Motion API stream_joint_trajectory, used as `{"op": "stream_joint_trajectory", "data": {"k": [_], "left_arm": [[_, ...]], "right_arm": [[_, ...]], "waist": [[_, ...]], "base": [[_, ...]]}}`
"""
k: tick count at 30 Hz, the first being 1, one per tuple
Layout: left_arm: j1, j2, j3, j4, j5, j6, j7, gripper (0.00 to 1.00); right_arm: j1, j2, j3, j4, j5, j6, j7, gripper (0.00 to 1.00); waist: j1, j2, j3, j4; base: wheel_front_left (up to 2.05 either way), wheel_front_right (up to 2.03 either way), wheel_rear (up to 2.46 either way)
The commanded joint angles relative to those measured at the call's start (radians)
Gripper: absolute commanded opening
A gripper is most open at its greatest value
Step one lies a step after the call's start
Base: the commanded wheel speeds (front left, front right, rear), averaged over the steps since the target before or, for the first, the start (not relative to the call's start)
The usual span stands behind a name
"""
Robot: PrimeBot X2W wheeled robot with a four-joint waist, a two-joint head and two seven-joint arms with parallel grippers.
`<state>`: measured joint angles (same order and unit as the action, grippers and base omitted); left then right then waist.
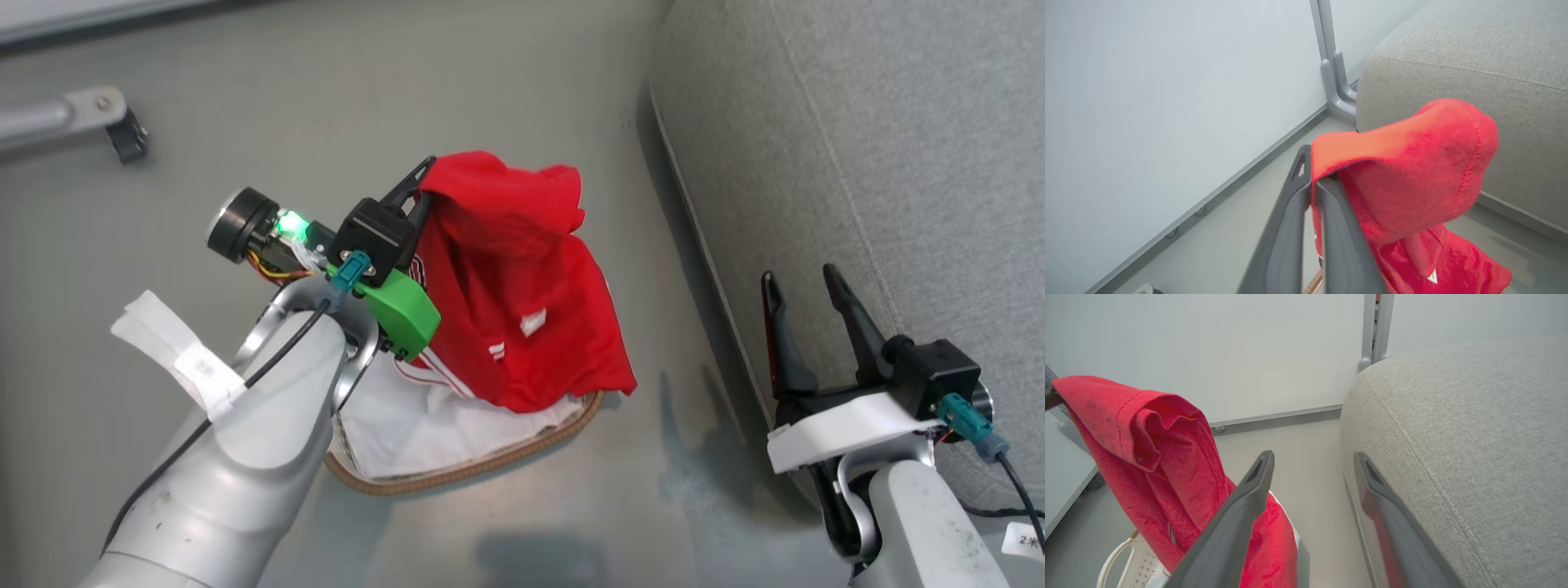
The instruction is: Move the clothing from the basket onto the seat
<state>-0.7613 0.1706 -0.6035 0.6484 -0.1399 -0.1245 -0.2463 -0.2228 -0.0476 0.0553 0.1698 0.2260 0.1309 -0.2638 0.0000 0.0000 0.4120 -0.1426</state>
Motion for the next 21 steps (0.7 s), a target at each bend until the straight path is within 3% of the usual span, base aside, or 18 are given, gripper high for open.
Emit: {"op": "stream_joint_trajectory", "data": {"k": [1, 11, 21], "left_arm": [[0.009, 0.016, -0.004, -0.031, -0.013, -0.006, 0.011, 0.0], [-0.074, 0.126, 0.042, -0.309, -0.07, -0.005, 0.189, 0.0], [-0.173, 0.162, 0.081, -0.373, -0.093, 0.004, 0.3, 0.0]], "right_arm": [[0.023, -0.005, 0.005, 0.004, -0.006, 0.0, -0.001, 1.0], [0.062, -0.005, 0.063, 0.011, 0.033, 0.0, -0.001, 1.0], [-0.027, -0.005, 0.223, -0.003, 0.014, 0.0, -0.001, 1.0]], "waist": [[0.0, 0.0, -0.148, 0.039], [0.0, 0.0, -0.279, 0.022], [0.0, 0.0, -0.318, 0.018]], "base": [[0.0, 0.0, 0.0], [0.0, 0.0, 0.0], [0.0, 0.0, 0.0]]}}
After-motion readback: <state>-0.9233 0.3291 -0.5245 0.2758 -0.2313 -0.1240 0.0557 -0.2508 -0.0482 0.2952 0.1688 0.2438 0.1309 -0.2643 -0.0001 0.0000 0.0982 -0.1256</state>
